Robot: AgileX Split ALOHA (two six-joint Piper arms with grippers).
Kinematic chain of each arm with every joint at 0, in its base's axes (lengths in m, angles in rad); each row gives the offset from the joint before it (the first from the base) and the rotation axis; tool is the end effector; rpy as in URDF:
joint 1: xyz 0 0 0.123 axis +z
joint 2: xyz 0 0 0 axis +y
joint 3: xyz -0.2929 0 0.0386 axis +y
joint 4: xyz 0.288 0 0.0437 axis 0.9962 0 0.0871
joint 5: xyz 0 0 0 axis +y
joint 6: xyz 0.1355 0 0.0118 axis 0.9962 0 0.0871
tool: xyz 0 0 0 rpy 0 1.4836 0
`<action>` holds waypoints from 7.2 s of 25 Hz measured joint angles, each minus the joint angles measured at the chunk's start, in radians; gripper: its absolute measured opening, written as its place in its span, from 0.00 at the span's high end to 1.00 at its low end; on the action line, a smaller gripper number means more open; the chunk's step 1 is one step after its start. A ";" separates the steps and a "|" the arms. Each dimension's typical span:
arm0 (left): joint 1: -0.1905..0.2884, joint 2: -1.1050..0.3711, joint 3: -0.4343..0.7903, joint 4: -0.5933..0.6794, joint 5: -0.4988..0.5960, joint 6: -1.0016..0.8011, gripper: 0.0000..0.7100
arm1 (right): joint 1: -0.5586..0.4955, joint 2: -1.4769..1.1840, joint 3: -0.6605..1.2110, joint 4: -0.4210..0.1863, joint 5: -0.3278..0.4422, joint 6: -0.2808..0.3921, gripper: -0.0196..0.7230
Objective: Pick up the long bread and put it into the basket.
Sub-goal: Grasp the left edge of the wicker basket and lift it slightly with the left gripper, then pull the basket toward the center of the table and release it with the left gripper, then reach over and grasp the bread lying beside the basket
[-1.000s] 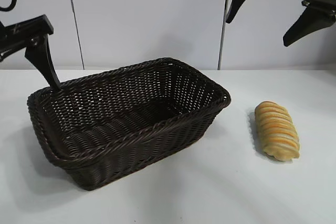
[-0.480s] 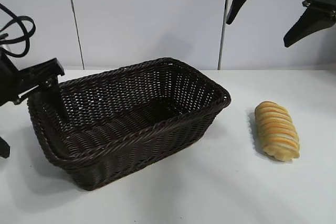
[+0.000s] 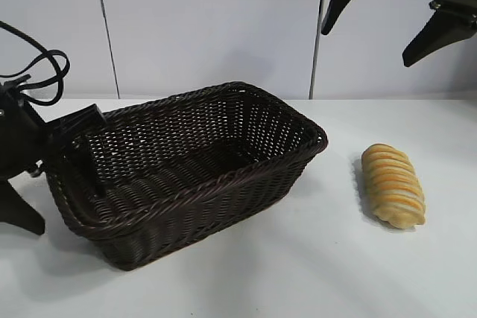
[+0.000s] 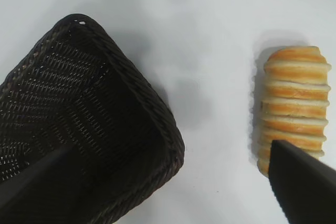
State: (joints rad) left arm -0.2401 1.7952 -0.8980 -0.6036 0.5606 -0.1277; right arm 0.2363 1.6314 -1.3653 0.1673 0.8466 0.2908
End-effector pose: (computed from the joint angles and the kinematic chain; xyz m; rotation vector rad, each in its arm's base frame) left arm 0.3330 -0.1238 0.0776 -0.5476 2.9103 -0.5955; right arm 0.4008 0.1140 0.2645 0.1714 2.6235 0.3901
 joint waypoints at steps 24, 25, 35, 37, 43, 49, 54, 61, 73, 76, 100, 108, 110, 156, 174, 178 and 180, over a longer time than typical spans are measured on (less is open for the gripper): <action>0.000 0.010 -0.378 0.119 0.380 0.095 0.86 | 0.000 0.000 0.000 0.000 0.005 -0.003 0.04; 0.000 0.011 -0.402 0.137 0.396 0.096 0.86 | 0.000 0.000 0.000 0.000 0.008 -0.003 0.04; 0.000 0.013 -0.499 0.216 0.428 0.100 0.86 | 0.000 0.000 0.000 0.000 0.011 -0.003 0.04; 0.000 0.034 -0.511 0.216 0.437 0.102 0.86 | 0.000 0.000 0.000 0.000 0.011 -0.003 0.04; -0.030 0.147 -0.570 0.219 0.449 0.104 0.86 | 0.000 0.000 0.000 0.000 0.009 -0.003 0.04; -0.064 0.239 -0.586 0.216 0.434 0.105 0.86 | 0.000 0.000 0.000 0.000 0.008 -0.003 0.04; -0.066 0.292 -0.586 0.211 0.414 0.105 0.86 | 0.000 0.000 0.000 0.000 0.001 -0.003 0.04; -0.066 0.325 -0.586 0.178 0.382 0.108 0.86 | 0.000 0.000 0.000 0.000 -0.001 -0.003 0.04; -0.066 0.325 -0.609 0.228 0.402 0.054 0.07 | 0.000 0.000 0.000 -0.001 -0.001 -0.003 0.04; -0.066 0.304 -0.629 0.287 0.428 0.035 0.03 | 0.000 0.000 0.000 -0.001 -0.001 -0.003 0.04; -0.066 0.028 -0.638 0.374 0.583 -0.011 0.02 | 0.000 0.000 0.000 -0.002 0.023 -0.049 0.04; -0.066 0.019 -0.638 0.374 0.592 -0.030 0.02 | 0.000 0.000 0.000 -0.002 0.023 -0.049 0.04; -0.066 0.012 -0.638 0.374 0.592 -0.031 0.02 | 0.000 0.000 0.000 -0.002 0.023 -0.049 0.04; -0.066 0.010 -0.638 0.374 0.561 -0.039 0.02 | -0.166 0.159 0.305 -0.044 -0.349 -0.084 0.04; -0.066 0.010 -0.638 0.374 0.561 -0.039 0.02 | -0.116 0.300 0.305 -0.029 -0.383 -0.033 0.71; -0.066 0.010 -0.638 0.374 0.561 -0.039 0.02 | -0.116 0.291 0.304 -0.030 -0.362 -0.029 0.73; -0.066 0.010 -0.638 0.374 0.561 -0.039 0.02 | -0.116 0.280 0.292 -0.043 -0.314 -0.029 0.74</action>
State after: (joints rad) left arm -0.3062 1.8049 -1.5357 -0.2297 1.1220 -0.1664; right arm 0.1201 1.9112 -1.0738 0.1242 0.5331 0.2614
